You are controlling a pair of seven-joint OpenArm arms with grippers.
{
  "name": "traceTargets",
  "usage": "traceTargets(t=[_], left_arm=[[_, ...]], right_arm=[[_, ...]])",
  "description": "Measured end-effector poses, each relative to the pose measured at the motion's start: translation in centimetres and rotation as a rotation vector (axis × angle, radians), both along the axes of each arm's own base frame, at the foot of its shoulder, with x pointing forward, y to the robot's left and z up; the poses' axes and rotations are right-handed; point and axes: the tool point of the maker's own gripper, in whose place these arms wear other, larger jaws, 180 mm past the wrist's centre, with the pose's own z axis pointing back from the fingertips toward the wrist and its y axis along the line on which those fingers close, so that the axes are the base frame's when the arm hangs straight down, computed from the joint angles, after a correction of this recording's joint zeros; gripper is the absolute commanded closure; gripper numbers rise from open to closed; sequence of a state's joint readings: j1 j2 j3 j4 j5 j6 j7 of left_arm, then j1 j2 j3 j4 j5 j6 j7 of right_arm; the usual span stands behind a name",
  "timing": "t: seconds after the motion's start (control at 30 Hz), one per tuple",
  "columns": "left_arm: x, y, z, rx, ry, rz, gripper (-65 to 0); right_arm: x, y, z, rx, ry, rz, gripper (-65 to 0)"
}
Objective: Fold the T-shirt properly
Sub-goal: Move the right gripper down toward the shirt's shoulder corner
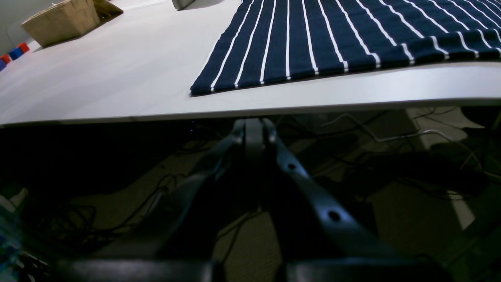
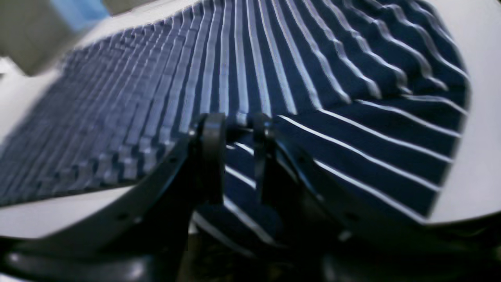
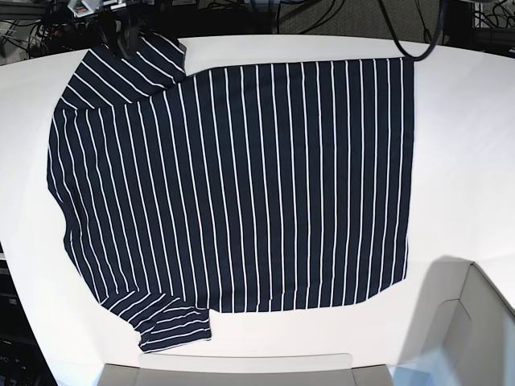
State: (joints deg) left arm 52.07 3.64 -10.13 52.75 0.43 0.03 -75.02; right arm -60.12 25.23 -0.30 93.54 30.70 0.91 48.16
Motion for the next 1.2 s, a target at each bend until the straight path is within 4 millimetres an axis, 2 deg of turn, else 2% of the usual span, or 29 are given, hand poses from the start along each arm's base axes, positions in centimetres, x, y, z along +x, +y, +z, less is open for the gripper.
traceTargets(t=[0.1, 0.2, 0.4, 0.53, 0.63, 0.73, 0.9, 1.07, 1.2], left_arm=[[0.0, 0.0, 0.0, 0.0, 0.0, 0.0, -0.4], [0.0, -0.2, -0.1, -0.003, 0.002, -0.001, -0.4], [-0.1, 0.0, -0.1, -0.001, 0.003, 0.001, -0.4], [0.0, -0.1, -0.1, -0.002, 0.003, 0.001, -0.4], [0.1, -0.1, -0.1, -0.002, 0.0, 0.002, -0.4], [0.1, 0.0, -0.1, -0.001, -0.001, 0.001, -0.4], [0.1, 0.0, -0.1, -0.001, -0.001, 0.002, -0.4], [0.0, 0.0, -0.1, -0.001, 0.002, 0.001, -0.4], [-0.1, 0.0, -0.1, -0.001, 0.004, 0.001, -0.4]], right_arm=[[-0.7, -3.2, -0.2, 0.031, 0.065, -0.086, -23.1], [-1.3, -5.3, -0.9, 0.064, 0.113, -0.143, -27.4], [-3.3, -10.3, -3.5, 0.059, 0.229, -0.285, -27.4], [-2.7, -12.1, -3.8, 0.053, 0.226, -0.325, -27.4], [-2.9, -12.6, -4.1, 0.063, 0.238, -0.35, -27.4], [-3.0, -12.3, -5.5, 0.082, 0.31, -0.343, -27.4], [-0.5, -10.9, -5.8, 0.151, 0.295, -0.28, -27.4], [-0.4, -9.3, -6.4, 0.218, 0.293, -0.283, -27.4], [0.3, -9.3, -6.9, 0.222, 0.317, -0.273, -27.4]])
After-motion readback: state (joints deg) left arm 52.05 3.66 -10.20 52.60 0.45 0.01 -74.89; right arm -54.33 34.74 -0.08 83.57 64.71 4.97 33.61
